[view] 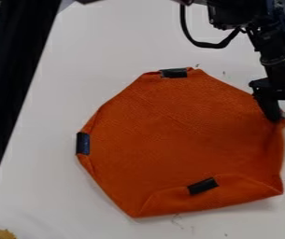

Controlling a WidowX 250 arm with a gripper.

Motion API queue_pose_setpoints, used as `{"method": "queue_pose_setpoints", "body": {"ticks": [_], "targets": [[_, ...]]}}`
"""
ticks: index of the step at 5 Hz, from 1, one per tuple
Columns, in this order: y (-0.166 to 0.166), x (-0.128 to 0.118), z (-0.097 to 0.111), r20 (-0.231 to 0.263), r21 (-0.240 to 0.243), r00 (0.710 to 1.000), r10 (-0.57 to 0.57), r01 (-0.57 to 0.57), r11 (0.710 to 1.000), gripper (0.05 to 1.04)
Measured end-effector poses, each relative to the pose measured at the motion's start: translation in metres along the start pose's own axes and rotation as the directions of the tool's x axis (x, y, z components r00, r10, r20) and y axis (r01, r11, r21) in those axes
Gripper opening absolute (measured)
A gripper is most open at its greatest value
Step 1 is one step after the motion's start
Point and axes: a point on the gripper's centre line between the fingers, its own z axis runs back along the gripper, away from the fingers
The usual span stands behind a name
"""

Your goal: Unfold the top right corner of the cloth

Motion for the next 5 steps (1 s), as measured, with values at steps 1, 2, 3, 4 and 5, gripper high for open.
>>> {"method": "queue_pose_setpoints", "body": {"ticks": [1,2,3,4,5], "targets": [[-0.016,0.007,-0.015,0.065,-0.031,0.998,-0.007,0.009,0.999,1.001],[-0.025,0.003,-0.021,-0.018,0.147,0.998,-0.054,0.056,0.988,0.999],[-0.018,-0.012,-0.010,-0.200,0.341,0.979,-0.041,0.109,0.934,0.999],[0.011,-0.023,-0.004,-0.232,0.524,0.972,-0.034,0.155,0.837,0.998],[0.001,-0.024,0.001,-0.199,0.504,0.979,-0.046,0.142,0.852,1.000]]}}
